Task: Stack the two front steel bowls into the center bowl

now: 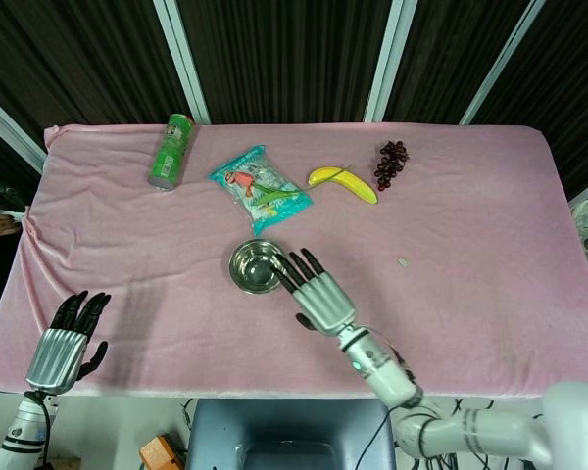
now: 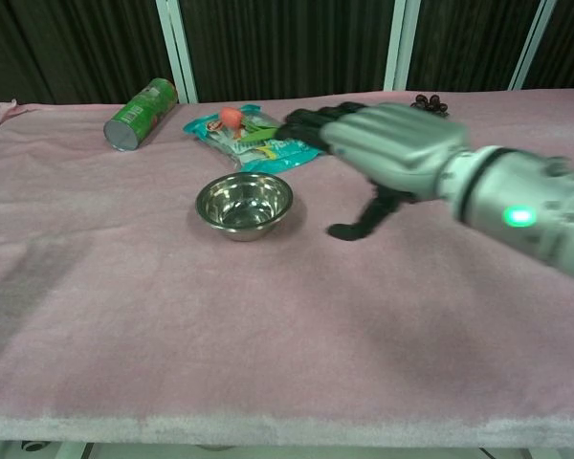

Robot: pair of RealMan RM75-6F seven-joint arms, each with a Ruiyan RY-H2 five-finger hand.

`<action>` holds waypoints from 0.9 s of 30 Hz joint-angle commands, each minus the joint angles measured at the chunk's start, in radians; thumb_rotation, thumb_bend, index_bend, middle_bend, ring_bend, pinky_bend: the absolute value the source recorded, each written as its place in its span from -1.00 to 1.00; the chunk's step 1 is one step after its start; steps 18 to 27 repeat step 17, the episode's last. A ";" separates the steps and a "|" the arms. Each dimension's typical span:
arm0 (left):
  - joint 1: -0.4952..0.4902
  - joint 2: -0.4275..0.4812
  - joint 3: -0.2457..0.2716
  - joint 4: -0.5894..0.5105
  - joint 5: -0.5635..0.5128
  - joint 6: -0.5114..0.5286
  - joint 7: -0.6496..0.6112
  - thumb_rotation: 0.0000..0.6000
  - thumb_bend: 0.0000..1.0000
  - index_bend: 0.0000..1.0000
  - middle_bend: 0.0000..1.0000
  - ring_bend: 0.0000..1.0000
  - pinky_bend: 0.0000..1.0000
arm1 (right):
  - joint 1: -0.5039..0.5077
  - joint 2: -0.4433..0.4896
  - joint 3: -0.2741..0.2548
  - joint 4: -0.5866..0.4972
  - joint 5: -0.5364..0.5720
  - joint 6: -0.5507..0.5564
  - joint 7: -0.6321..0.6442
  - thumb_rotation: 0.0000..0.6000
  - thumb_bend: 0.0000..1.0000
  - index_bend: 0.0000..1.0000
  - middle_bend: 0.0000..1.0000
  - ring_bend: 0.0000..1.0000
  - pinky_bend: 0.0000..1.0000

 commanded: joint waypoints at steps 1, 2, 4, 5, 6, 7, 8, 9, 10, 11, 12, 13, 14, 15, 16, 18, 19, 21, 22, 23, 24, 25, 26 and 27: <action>0.005 0.005 0.000 -0.013 0.003 0.007 0.020 1.00 -0.18 -1.00 -0.81 -0.97 -0.79 | -0.338 0.447 -0.335 -0.201 -0.285 0.321 0.148 1.00 -0.27 -1.00 -1.00 -1.00 -1.00; 0.006 0.006 0.000 -0.017 0.004 0.009 0.027 1.00 -0.18 -1.00 -0.81 -0.97 -0.79 | -0.387 0.469 -0.365 -0.165 -0.311 0.381 0.184 1.00 -0.27 -1.00 -1.00 -1.00 -1.00; 0.010 0.010 0.003 -0.025 0.007 0.010 0.039 1.00 -0.18 -1.00 -0.81 -0.97 -0.79 | -0.498 0.484 -0.413 -0.063 -0.331 0.505 0.285 1.00 -0.27 -1.00 -1.00 -1.00 -1.00; 0.011 0.012 0.004 -0.030 0.006 0.010 0.044 1.00 -0.18 -1.00 -0.81 -0.97 -0.79 | -0.539 0.479 -0.425 -0.013 -0.335 0.548 0.331 1.00 -0.27 -1.00 -1.00 -1.00 -1.00; 0.014 0.013 0.004 -0.036 0.005 0.011 0.052 1.00 -0.18 -1.00 -0.81 -0.97 -0.79 | -0.586 0.465 -0.432 0.059 -0.334 0.596 0.393 1.00 -0.27 -1.00 -1.00 -1.00 -1.00; 0.016 0.013 0.004 -0.040 0.005 0.012 0.060 1.00 -0.18 -1.00 -0.81 -0.97 -0.79 | -0.614 0.452 -0.431 0.108 -0.327 0.620 0.444 1.00 -0.27 -1.00 -1.00 -1.00 -1.00; 0.017 0.013 0.005 -0.042 0.006 0.012 0.066 1.00 -0.18 -1.00 -0.81 -0.97 -0.79 | -0.636 0.439 -0.426 0.151 -0.319 0.638 0.499 1.00 -0.27 -1.00 -1.00 -1.00 -1.00; 0.018 0.014 0.006 -0.047 0.007 0.012 0.073 1.00 -0.18 -1.00 -0.81 -0.97 -0.79 | -0.656 0.424 -0.413 0.194 -0.303 0.651 0.570 1.00 -0.27 -1.00 -1.00 -1.00 -1.00; 0.020 0.014 0.008 -0.051 0.008 0.011 0.076 1.00 -0.18 -1.00 -0.81 -0.97 -0.79 | -0.661 0.426 -0.410 0.215 -0.296 0.644 0.601 1.00 -0.27 -1.00 -1.00 -1.00 -1.00; 0.021 0.015 0.009 -0.055 0.009 0.010 0.078 1.00 -0.18 -1.00 -0.81 -0.97 -0.79 | -0.661 0.434 -0.409 0.226 -0.301 0.639 0.624 1.00 -0.27 -1.00 -1.00 -1.00 -1.00; 0.022 0.017 0.011 -0.058 0.012 0.011 0.080 1.00 -0.18 -1.00 -0.81 -0.97 -0.79 | -0.664 0.439 -0.397 0.235 -0.308 0.651 0.649 1.00 -0.27 -1.00 -1.00 -1.00 -1.00; 0.023 0.018 0.012 -0.060 0.014 0.012 0.080 1.00 -0.18 -1.00 -0.81 -0.97 -0.79 | -0.670 0.437 -0.385 0.242 -0.310 0.666 0.658 1.00 -0.27 -1.00 -1.00 -1.00 -1.00; 0.023 0.019 0.012 -0.062 0.015 0.012 0.079 1.00 -0.18 -1.00 -0.81 -0.97 -0.78 | -0.676 0.434 -0.377 0.250 -0.314 0.676 0.660 1.00 -0.27 -1.00 -1.00 -1.00 -1.00; 0.024 0.020 0.012 -0.062 0.015 0.012 0.078 1.00 -0.18 -1.00 -0.81 -0.97 -0.78 | -0.682 0.433 -0.371 0.257 -0.319 0.680 0.661 1.00 -0.27 -1.00 -1.00 -1.00 -1.00; 0.024 0.021 0.011 -0.062 0.015 0.012 0.078 1.00 -0.18 -1.00 -0.81 -0.97 -0.78 | -0.684 0.432 -0.367 0.259 -0.321 0.678 0.666 1.00 -0.27 -1.00 -1.00 -1.00 -1.00; 0.025 0.023 0.011 -0.063 0.013 0.011 0.077 1.00 -0.18 -1.00 -0.81 -0.97 -0.78 | -0.686 0.431 -0.363 0.259 -0.322 0.670 0.674 1.00 -0.27 -1.00 -1.00 -1.00 -1.00; 0.025 0.023 0.011 -0.063 0.013 0.011 0.077 1.00 -0.18 -1.00 -0.81 -0.97 -0.78 | -0.686 0.431 -0.363 0.259 -0.322 0.670 0.674 1.00 -0.27 -1.00 -1.00 -1.00 -1.00; 0.025 0.023 0.011 -0.063 0.013 0.011 0.077 1.00 -0.18 -1.00 -0.81 -0.97 -0.78 | -0.686 0.431 -0.363 0.259 -0.322 0.670 0.674 1.00 -0.27 -1.00 -1.00 -1.00 -1.00; 0.025 0.023 0.011 -0.063 0.013 0.011 0.077 1.00 -0.18 -1.00 -0.81 -0.97 -0.78 | -0.686 0.431 -0.363 0.259 -0.322 0.670 0.674 1.00 -0.27 -1.00 -1.00 -1.00 -1.00; 0.025 0.023 0.011 -0.063 0.013 0.011 0.077 1.00 -0.18 -1.00 -0.81 -0.97 -0.78 | -0.686 0.431 -0.363 0.259 -0.322 0.670 0.674 1.00 -0.27 -1.00 -1.00 -1.00 -1.00; 0.025 0.023 0.011 -0.063 0.013 0.011 0.077 1.00 -0.18 -1.00 -0.81 -0.97 -0.78 | -0.686 0.431 -0.363 0.259 -0.322 0.670 0.674 1.00 -0.27 -1.00 -1.00 -1.00 -1.00; 0.025 0.023 0.011 -0.063 0.013 0.011 0.077 1.00 -0.18 -1.00 -0.81 -0.97 -0.78 | -0.686 0.431 -0.363 0.259 -0.322 0.670 0.674 1.00 -0.27 -1.00 -1.00 -1.00 -1.00; 0.025 0.023 0.011 -0.063 0.013 0.011 0.077 1.00 -0.18 -1.00 -0.81 -0.97 -0.78 | -0.686 0.431 -0.363 0.259 -0.322 0.670 0.674 1.00 -0.27 -1.00 -1.00 -1.00 -1.00; 0.025 0.023 0.011 -0.063 0.013 0.011 0.077 1.00 -0.18 -1.00 -0.81 -0.97 -0.78 | -0.686 0.431 -0.363 0.259 -0.322 0.670 0.674 1.00 -0.27 -1.00 -1.00 -1.00 -1.00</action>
